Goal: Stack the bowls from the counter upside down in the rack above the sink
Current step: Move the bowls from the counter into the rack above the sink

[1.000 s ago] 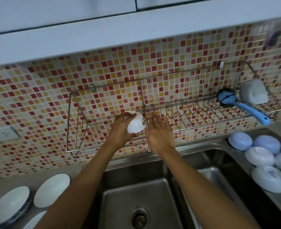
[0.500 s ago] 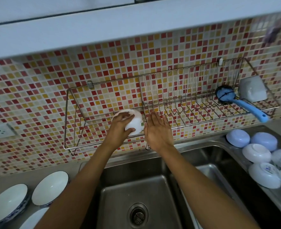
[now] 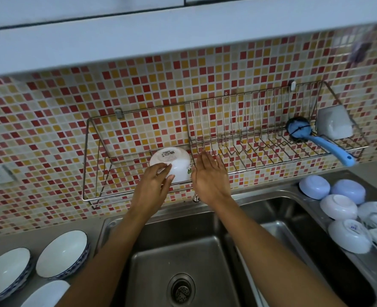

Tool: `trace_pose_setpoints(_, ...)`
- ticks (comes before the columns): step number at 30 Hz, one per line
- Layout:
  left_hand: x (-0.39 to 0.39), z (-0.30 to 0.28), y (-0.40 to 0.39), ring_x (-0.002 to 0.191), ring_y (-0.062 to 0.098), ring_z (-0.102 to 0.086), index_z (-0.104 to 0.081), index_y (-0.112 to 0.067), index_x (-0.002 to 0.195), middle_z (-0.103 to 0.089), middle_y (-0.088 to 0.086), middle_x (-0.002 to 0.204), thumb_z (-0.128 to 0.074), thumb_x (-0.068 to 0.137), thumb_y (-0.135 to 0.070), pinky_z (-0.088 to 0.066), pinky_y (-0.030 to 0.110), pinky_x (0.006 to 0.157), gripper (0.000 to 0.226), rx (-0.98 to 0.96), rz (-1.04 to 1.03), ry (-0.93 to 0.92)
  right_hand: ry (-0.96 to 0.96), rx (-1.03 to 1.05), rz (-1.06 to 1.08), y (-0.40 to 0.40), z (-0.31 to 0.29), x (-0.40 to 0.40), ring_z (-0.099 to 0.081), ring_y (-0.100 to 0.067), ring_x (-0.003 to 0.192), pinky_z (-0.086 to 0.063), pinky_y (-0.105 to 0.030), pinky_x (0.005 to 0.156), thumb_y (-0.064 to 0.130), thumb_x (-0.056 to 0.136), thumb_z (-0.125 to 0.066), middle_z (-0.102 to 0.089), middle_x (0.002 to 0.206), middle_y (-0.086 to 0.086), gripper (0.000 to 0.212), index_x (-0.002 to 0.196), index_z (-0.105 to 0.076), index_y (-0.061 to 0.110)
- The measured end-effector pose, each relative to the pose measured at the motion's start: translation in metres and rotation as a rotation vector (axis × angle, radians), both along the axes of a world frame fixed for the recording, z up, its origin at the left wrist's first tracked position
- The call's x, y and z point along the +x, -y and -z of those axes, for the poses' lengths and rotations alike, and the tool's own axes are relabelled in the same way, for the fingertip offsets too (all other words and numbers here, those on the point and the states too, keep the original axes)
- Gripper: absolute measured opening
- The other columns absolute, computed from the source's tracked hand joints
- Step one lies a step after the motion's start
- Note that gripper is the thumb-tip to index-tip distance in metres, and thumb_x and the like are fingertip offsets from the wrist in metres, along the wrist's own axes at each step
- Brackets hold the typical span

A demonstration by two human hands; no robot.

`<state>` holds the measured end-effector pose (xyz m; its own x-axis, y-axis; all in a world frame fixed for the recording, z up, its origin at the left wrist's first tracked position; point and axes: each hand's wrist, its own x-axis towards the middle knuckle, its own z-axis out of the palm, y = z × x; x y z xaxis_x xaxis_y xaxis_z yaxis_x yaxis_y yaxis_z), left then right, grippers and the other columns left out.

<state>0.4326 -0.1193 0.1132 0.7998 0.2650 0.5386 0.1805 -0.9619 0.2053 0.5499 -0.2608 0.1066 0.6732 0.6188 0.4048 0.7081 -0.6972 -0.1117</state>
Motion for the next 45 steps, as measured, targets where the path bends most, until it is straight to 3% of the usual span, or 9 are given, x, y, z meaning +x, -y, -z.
trace_pose_setpoints(9,0.022,-0.016,-0.003,0.136,0.025,-0.037,-0.038,-0.017,0.143,-0.035,0.005,0.151,-0.03,0.1,-0.037,-0.04,0.039,0.105,0.048,-0.018,-0.017,-0.217,-0.001,0.041,0.003,0.002,-0.001,0.0,-0.018,-0.021,0.147,-0.006,-0.041,0.122,0.037,0.1,-0.01,-0.028,0.156,-0.011,0.059,0.148,-0.027,0.005)
trace_pose_setpoints(16,0.02,-0.011,0.001,0.133,0.027,-0.042,-0.037,-0.018,0.143,-0.04,0.004,0.149,-0.024,0.1,-0.039,-0.044,0.041,0.101,0.049,0.077,-0.077,-0.2,0.046,0.051,-0.008,0.004,0.0,-0.001,-0.023,-0.022,0.146,-0.008,-0.042,0.121,0.042,0.099,-0.007,-0.033,0.154,-0.011,0.064,0.146,-0.03,0.005)
trace_pose_setpoints(22,-0.001,0.019,0.008,0.138,0.024,-0.036,-0.036,-0.011,0.142,-0.042,0.008,0.146,-0.02,0.1,-0.041,-0.01,0.039,0.12,0.054,0.191,-0.157,-0.141,0.087,0.276,0.025,0.009,0.027,-0.019,-0.04,-0.02,0.136,-0.017,-0.046,0.117,0.037,0.102,-0.028,-0.051,0.143,-0.006,0.048,0.138,-0.048,0.012)
trace_pose_setpoints(25,-0.017,0.032,0.01,0.14,0.024,-0.032,-0.028,-0.013,0.145,-0.036,0.008,0.15,-0.027,0.1,-0.037,-0.007,0.039,0.12,0.051,0.149,-0.165,-0.129,0.057,0.316,0.046,0.008,0.031,-0.026,-0.039,-0.023,0.137,-0.008,-0.048,0.12,0.04,0.102,-0.022,-0.051,0.143,-0.006,0.052,0.137,-0.048,0.013)
trace_pose_setpoints(29,-0.041,0.041,0.009,0.145,0.019,-0.011,-0.017,-0.013,0.149,-0.019,0.007,0.157,-0.029,0.101,-0.03,0.004,0.033,0.12,0.052,0.124,-0.133,-0.104,0.023,0.382,0.048,0.006,0.035,-0.035,-0.018,-0.024,0.147,0.01,-0.037,0.12,0.052,0.099,-0.013,-0.035,0.154,-0.005,0.064,0.144,-0.04,0.015)
trace_pose_setpoints(33,-0.084,0.063,0.002,0.146,0.017,0.006,0.006,-0.021,0.148,0.002,0.001,0.158,-0.007,0.1,-0.041,0.004,0.038,0.118,0.053,0.016,-0.166,-0.15,-0.1,0.549,-0.024,-0.007,0.052,-0.076,0.001,-0.023,0.149,-0.001,-0.04,0.12,0.05,0.099,-0.023,-0.011,0.161,-0.004,0.064,0.151,-0.021,0.013)
trace_pose_setpoints(39,-0.213,0.122,-0.043,0.144,0.012,0.018,0.003,-0.023,0.15,0.015,-0.009,0.154,-0.007,0.096,-0.049,0.021,0.026,0.111,0.061,-0.257,-0.454,-0.191,-0.408,0.398,-0.331,-0.062,0.124,-0.195,-0.011,-0.02,0.148,-0.018,-0.043,0.119,0.057,0.096,-0.028,-0.017,0.159,-0.005,0.071,0.149,-0.025,0.011)
trace_pose_setpoints(42,-0.274,0.14,-0.07,0.147,0.017,0.005,-0.003,-0.02,0.15,0.008,-0.006,0.157,-0.004,0.091,-0.059,0.006,0.032,0.118,0.071,-0.436,-0.628,-0.169,-0.624,0.279,-0.414,-0.094,0.147,-0.254,-0.022,-0.021,0.145,-0.025,-0.04,0.117,0.06,0.094,-0.031,-0.025,0.157,-0.006,0.072,0.149,-0.028,0.013)
trace_pose_setpoints(45,-0.325,0.152,-0.092,0.145,0.025,-0.017,-0.015,-0.018,0.149,-0.013,0.005,0.159,-0.025,0.097,-0.048,-0.02,0.04,0.116,0.062,-0.615,-0.789,-0.111,-0.793,0.178,-0.398,-0.132,0.153,-0.302,-0.031,-0.024,0.141,-0.026,-0.032,0.111,0.049,0.093,-0.048,-0.031,0.154,-0.009,0.07,0.15,-0.024,0.014)
